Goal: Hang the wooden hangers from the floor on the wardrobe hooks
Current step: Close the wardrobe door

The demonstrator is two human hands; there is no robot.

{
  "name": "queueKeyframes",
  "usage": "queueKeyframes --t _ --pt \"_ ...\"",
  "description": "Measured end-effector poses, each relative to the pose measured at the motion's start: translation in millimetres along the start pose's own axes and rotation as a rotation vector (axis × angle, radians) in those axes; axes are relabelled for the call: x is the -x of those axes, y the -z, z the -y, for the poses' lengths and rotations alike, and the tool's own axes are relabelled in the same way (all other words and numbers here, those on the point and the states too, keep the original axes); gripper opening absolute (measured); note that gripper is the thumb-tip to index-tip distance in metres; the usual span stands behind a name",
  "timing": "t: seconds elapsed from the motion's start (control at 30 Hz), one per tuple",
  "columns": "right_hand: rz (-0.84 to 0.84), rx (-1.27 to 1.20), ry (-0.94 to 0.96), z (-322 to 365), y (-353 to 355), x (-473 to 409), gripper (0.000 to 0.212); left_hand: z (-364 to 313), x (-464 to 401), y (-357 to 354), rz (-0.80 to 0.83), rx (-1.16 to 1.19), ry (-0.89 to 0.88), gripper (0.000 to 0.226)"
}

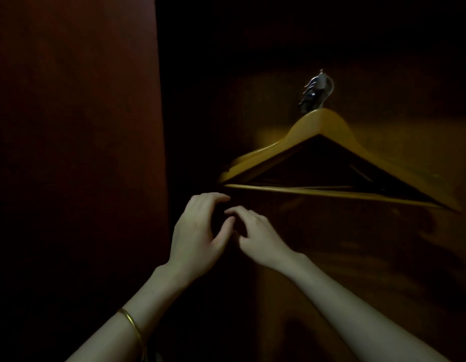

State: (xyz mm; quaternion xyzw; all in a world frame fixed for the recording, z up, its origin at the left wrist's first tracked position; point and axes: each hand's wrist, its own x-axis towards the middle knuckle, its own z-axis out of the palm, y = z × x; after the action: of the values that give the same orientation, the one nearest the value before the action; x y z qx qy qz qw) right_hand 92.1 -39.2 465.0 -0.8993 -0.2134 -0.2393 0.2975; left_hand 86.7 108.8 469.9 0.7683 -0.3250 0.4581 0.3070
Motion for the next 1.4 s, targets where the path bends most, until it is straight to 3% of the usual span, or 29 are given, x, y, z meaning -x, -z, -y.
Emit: queueKeyframes --t 0.23,0.37,0.53,0.7,1.07,1.3,1.4 --pt "0.101 -0.321 -0.125 33 -80 -19 0.053 39 51 35 -0.123 -0.123 0.156 0.035" --pt "0.076 -0.504 -0.196 44 -105 -24 0.033 53 76 48 -0.093 -0.188 0.215 0.039" --pt "-0.018 -0.498 -0.257 53 -121 -17 0.026 63 101 47 -0.066 -0.165 0.377 0.043" --pt "-0.022 -0.452 -0.243 53 -116 -17 0.025 62 108 40 -0.021 -0.168 0.406 0.056" --pt "-0.065 -0.387 -0.204 32 -83 8 0.026 46 123 15 0.003 -0.178 0.413 0.056" --pt "-0.09 -0.449 -0.266 3 -37 52 0.03 12 110 -11 0.005 -0.135 0.228 0.054" --pt "-0.116 -0.495 -0.292 -8 -16 74 0.022 -7 105 -23 0.044 -0.094 0.136 0.055"
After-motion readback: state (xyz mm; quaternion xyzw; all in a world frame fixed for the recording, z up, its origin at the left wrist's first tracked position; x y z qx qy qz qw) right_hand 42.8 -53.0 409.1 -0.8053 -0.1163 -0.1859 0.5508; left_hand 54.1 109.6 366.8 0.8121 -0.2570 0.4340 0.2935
